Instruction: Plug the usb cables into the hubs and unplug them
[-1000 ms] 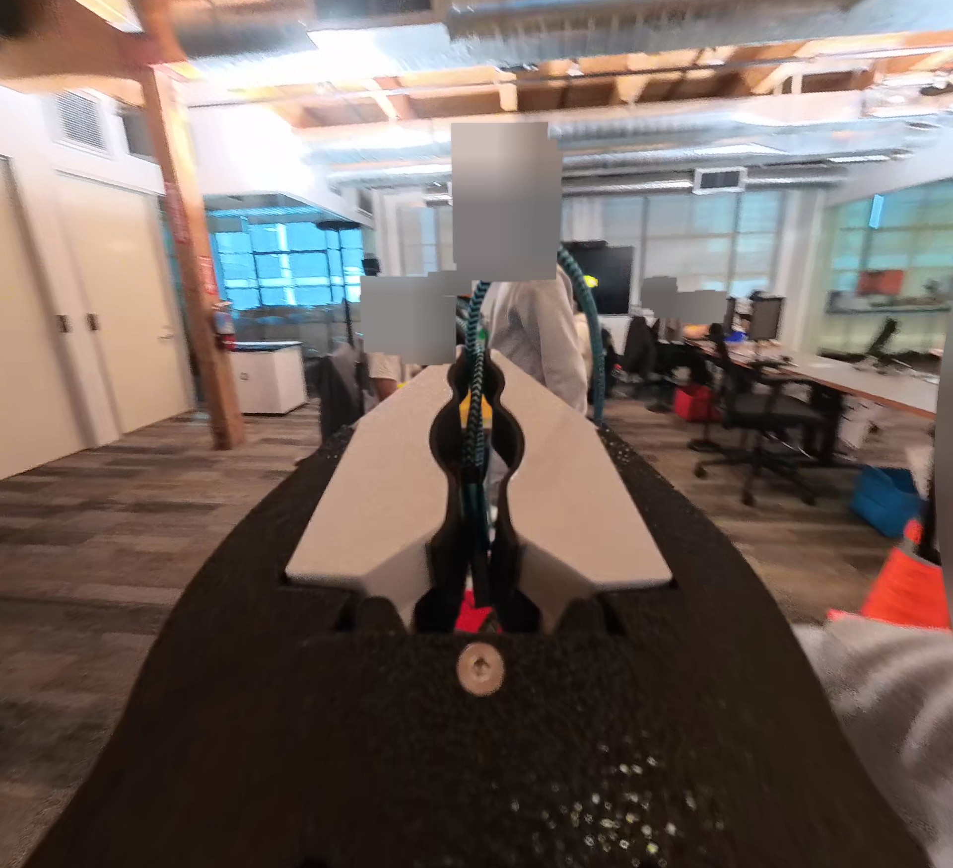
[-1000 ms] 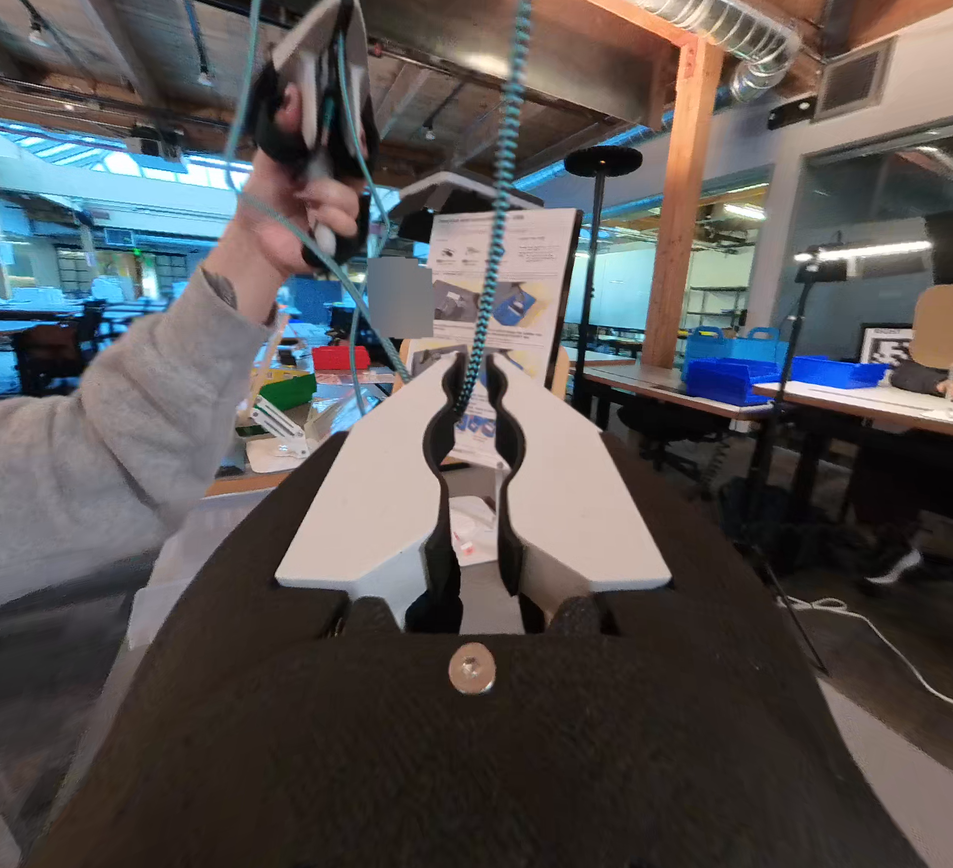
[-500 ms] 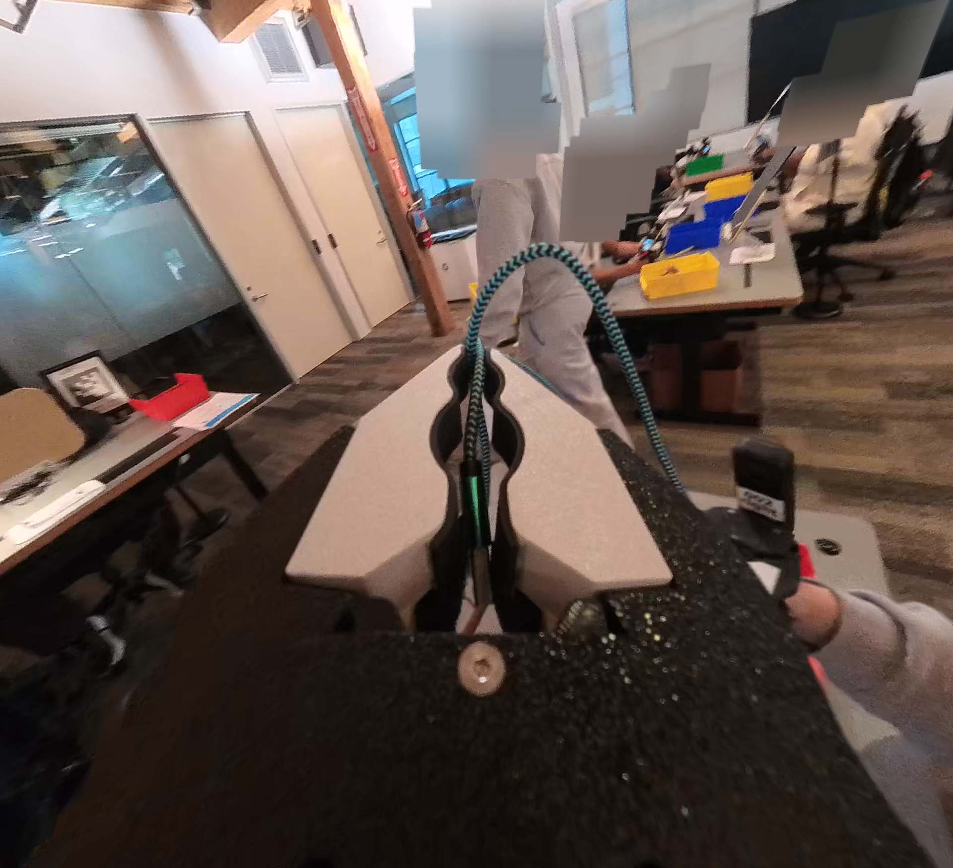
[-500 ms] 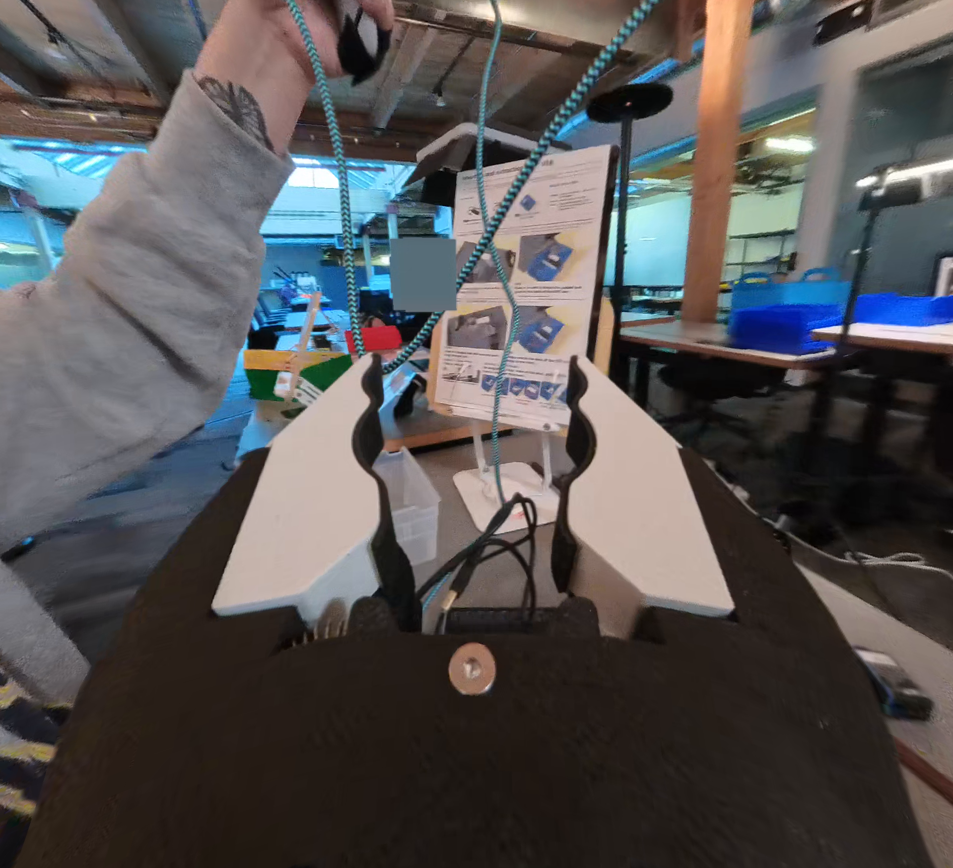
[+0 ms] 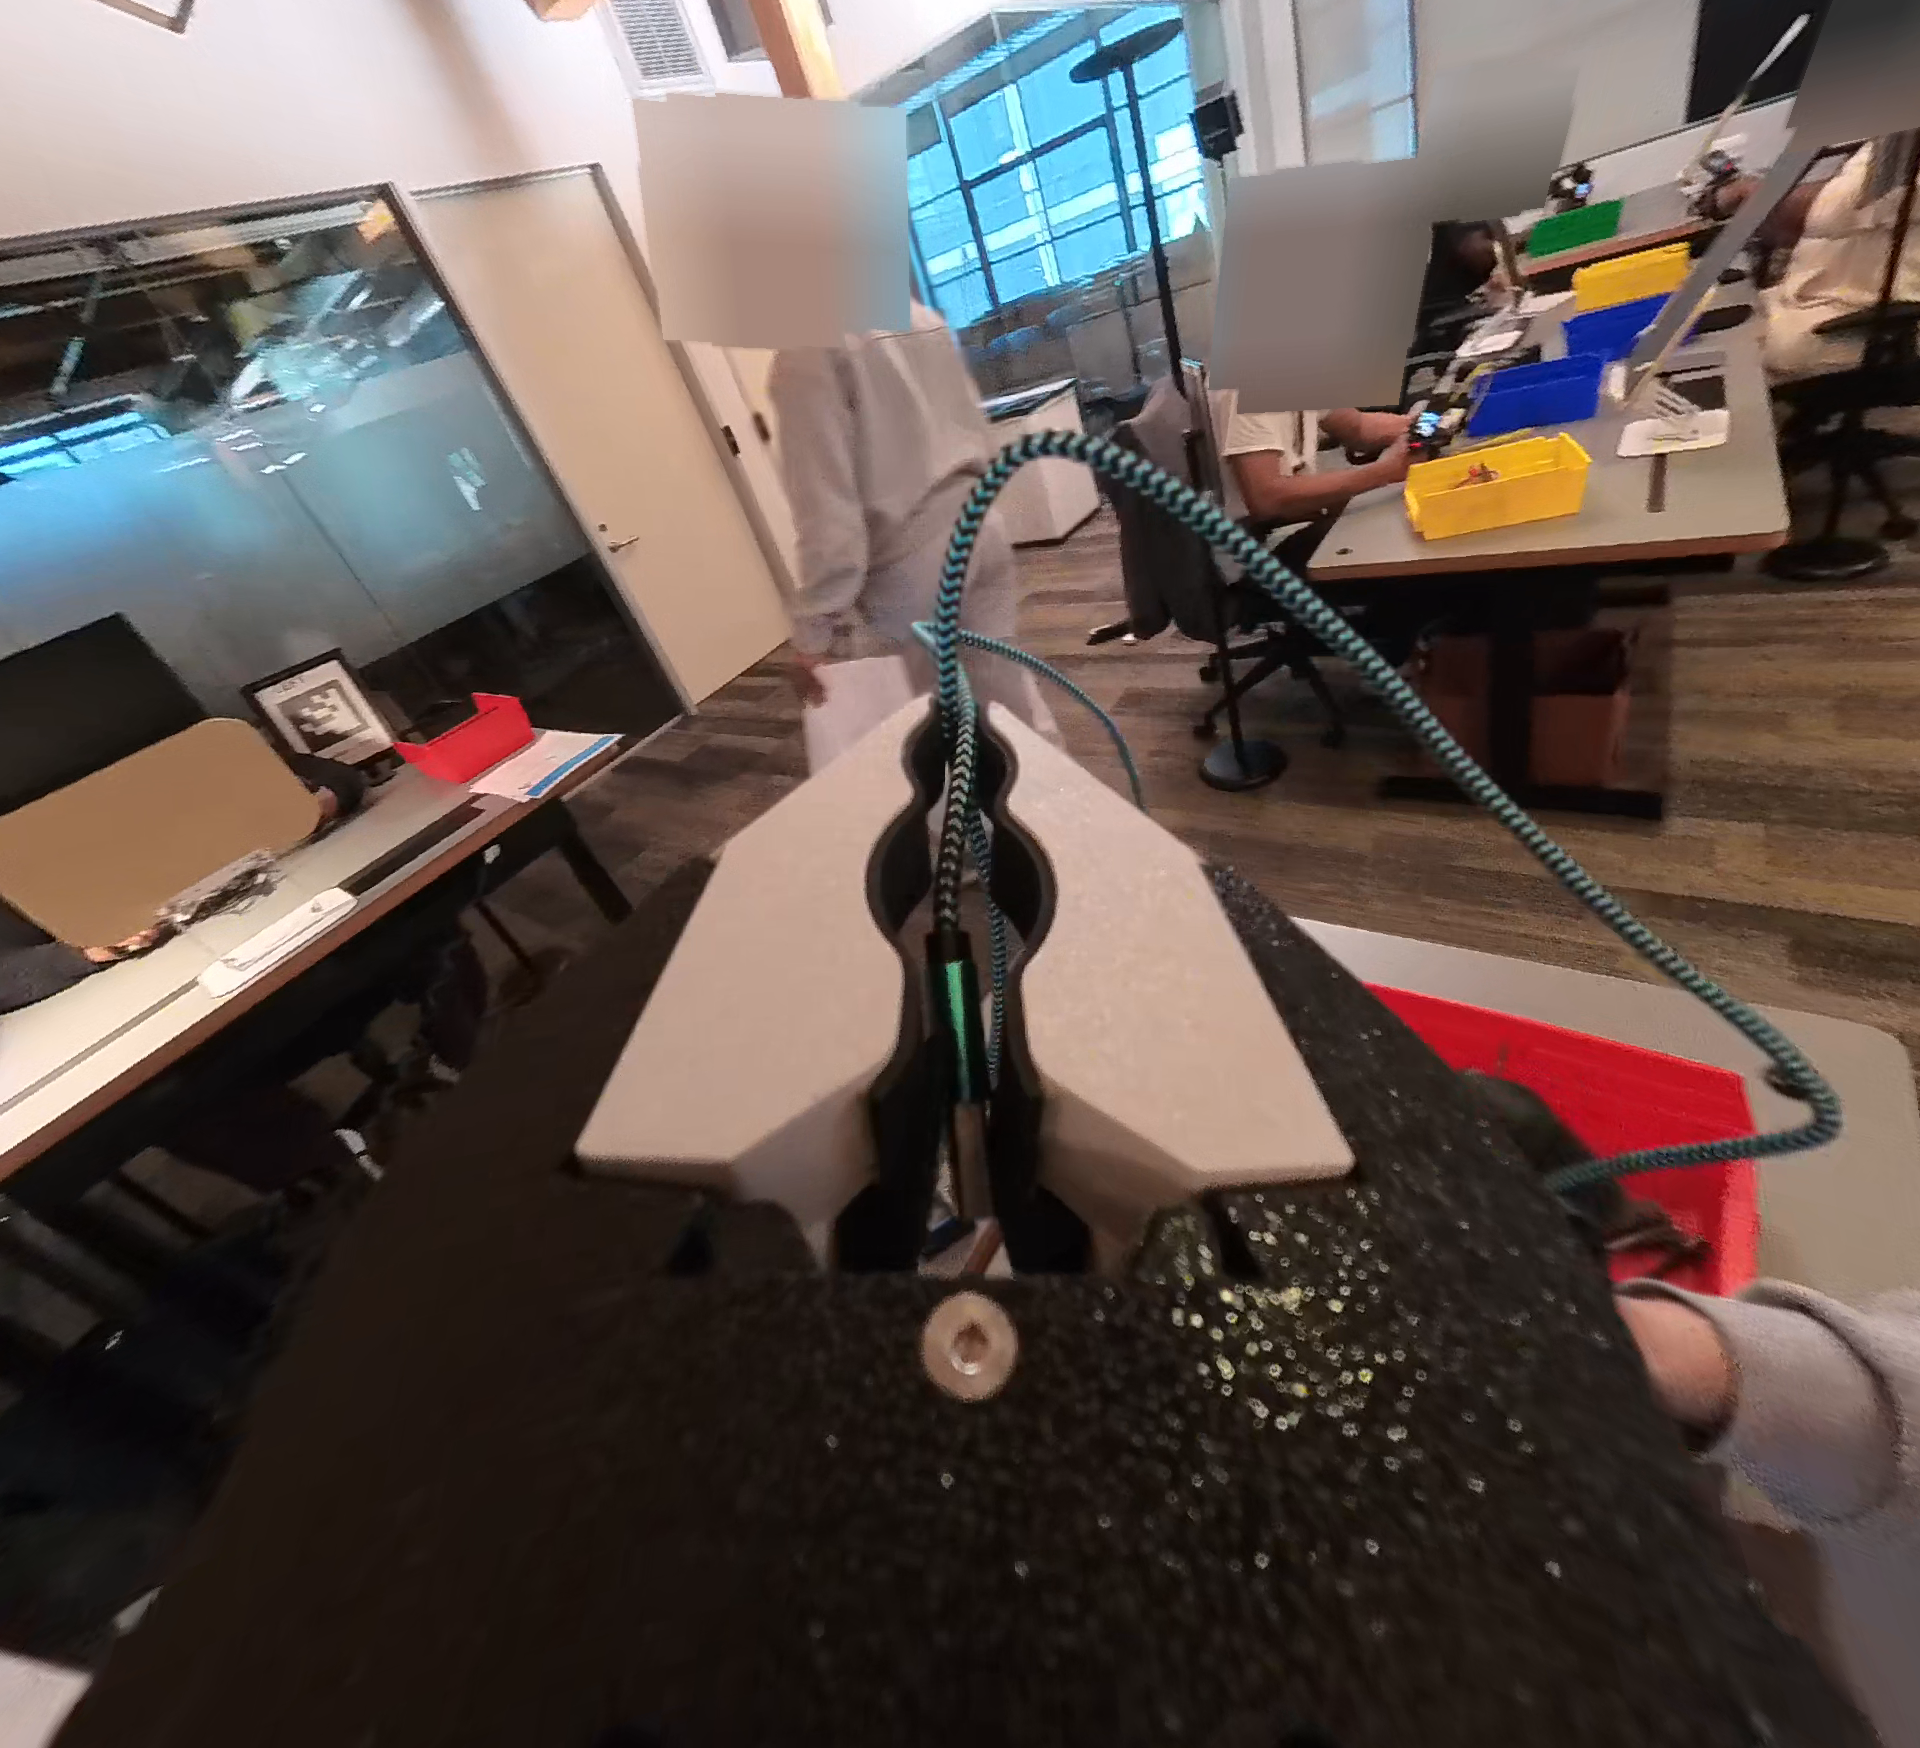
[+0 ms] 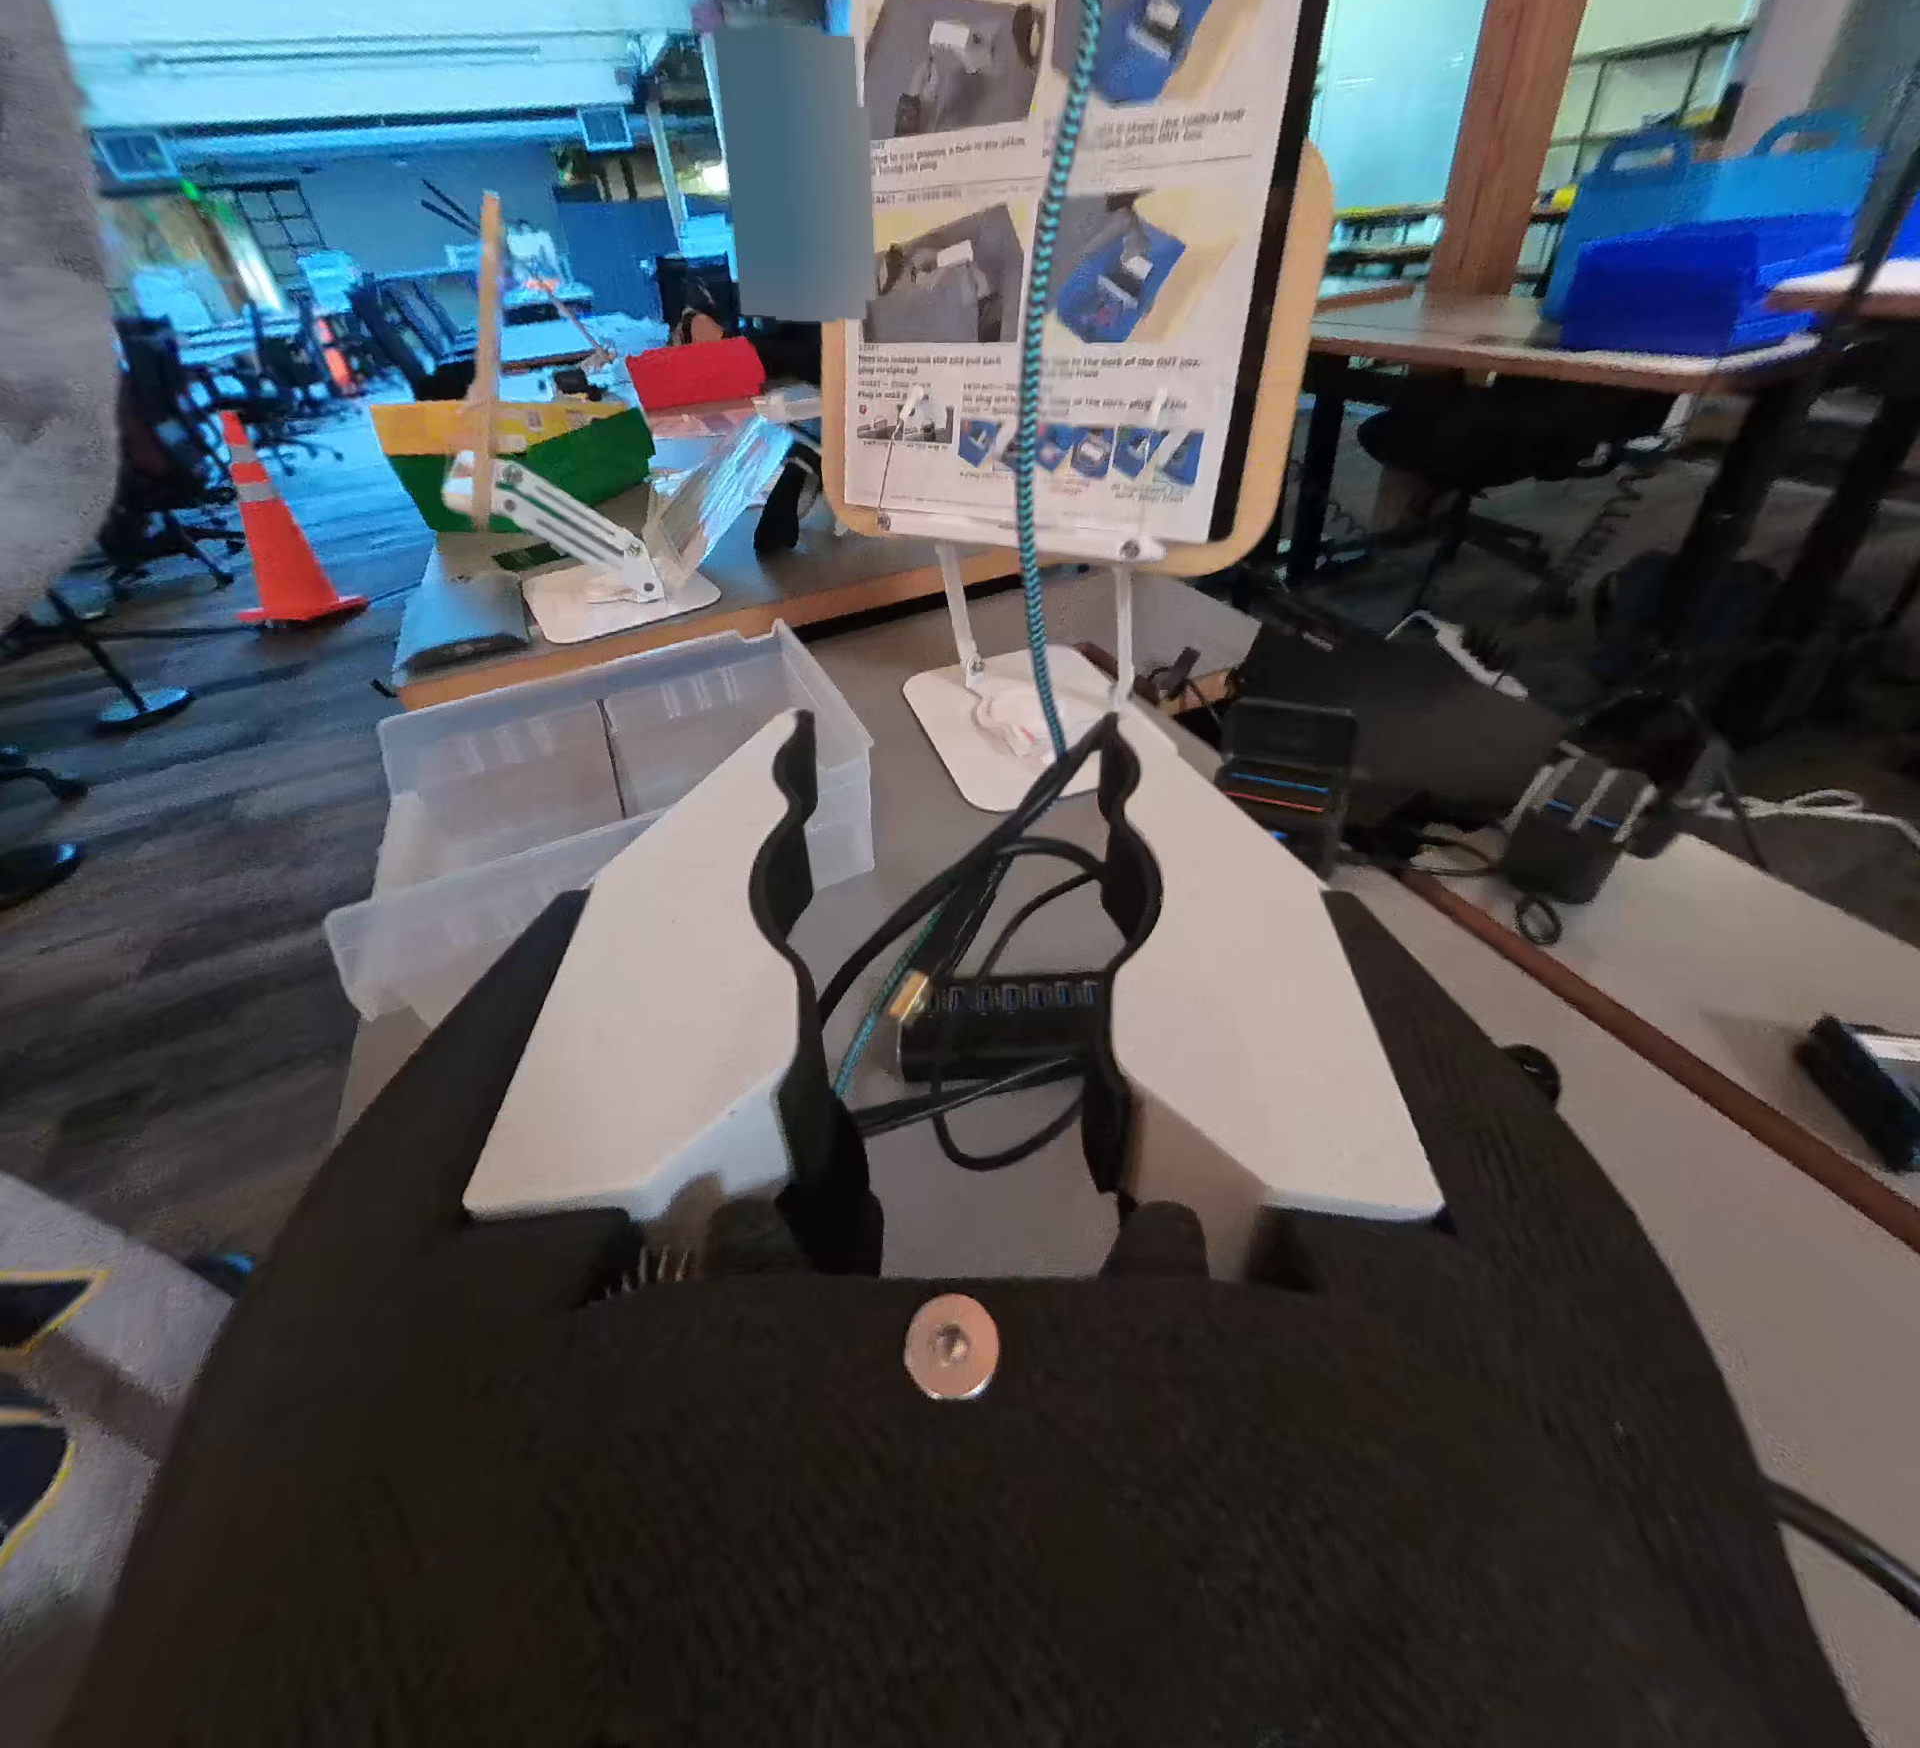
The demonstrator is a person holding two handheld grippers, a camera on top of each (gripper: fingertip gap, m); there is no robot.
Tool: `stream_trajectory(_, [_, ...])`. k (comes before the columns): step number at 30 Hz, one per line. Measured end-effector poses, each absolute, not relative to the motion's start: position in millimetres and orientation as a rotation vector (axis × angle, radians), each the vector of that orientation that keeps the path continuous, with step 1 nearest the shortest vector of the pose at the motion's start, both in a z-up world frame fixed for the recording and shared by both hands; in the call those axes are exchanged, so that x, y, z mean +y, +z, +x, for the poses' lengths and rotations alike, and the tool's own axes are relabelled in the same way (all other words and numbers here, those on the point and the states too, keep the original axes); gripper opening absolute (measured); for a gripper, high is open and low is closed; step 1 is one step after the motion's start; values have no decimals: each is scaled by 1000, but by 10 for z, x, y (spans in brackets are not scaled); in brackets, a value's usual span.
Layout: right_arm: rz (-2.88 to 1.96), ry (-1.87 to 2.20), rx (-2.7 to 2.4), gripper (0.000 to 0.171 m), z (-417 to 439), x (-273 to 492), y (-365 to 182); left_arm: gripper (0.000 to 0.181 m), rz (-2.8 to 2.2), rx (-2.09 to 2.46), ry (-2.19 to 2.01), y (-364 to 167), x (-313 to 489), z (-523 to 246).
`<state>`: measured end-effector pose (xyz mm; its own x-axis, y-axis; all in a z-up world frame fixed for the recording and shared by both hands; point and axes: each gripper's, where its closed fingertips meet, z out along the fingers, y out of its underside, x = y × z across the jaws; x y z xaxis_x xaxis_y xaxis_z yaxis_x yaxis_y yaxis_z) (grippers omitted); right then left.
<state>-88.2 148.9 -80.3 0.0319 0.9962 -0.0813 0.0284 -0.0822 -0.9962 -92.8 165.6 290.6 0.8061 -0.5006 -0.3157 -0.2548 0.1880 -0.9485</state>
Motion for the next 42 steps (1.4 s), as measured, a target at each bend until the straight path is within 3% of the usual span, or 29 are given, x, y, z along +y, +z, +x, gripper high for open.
stream_trajectory(1, [-1334,1226,-1185,53,-992,1515,-837,2,-1403,674,-208,2880,1648,-884])
stream_trajectory(4, [-1392,1175,-1264,47,-1310,1570,-948,2,-1409,696,-230,2829,1622,-809])
stream_trajectory(5, [-1404,1153,-1300,38,-1390,1574,-992,2,-1413,701,-225,2816,1612,-806])
stream_trajectory(7, [-1431,1085,-1360,0,-1475,1601,-1080,2,-1423,706,-195,2791,1586,-849])
stream_trajectory(10, [-1420,905,-1365,0,-1402,1759,-1050,2,-1434,697,-141,2726,1510,-1026])
stream_trajectory(14, [-1261,916,-1116,0,-1052,1924,-342,2,-1423,702,-119,2457,1294,-1264])
stream_trajectory(17, [-1325,832,-1230,0,-1042,1982,-422,2,-1445,734,-123,2022,1159,-1372])
stream_trajectory(21, [-1201,910,-1194,0,-875,1789,159,2,-1522,758,-186,1314,1080,-1487])
stream_trajectory(26, [-1129,909,-1234,0,-784,1667,527,1,-1509,969,-622,557,853,-1164])
stream_trajectory(35, [-1074,1075,-1420,0,-849,1287,399,2,-1196,1007,-898,368,802,-747])
stream_trajectory(42, [-995,1176,-1586,0,-768,1037,143,2,-1299,933,-759,216,985,-823])
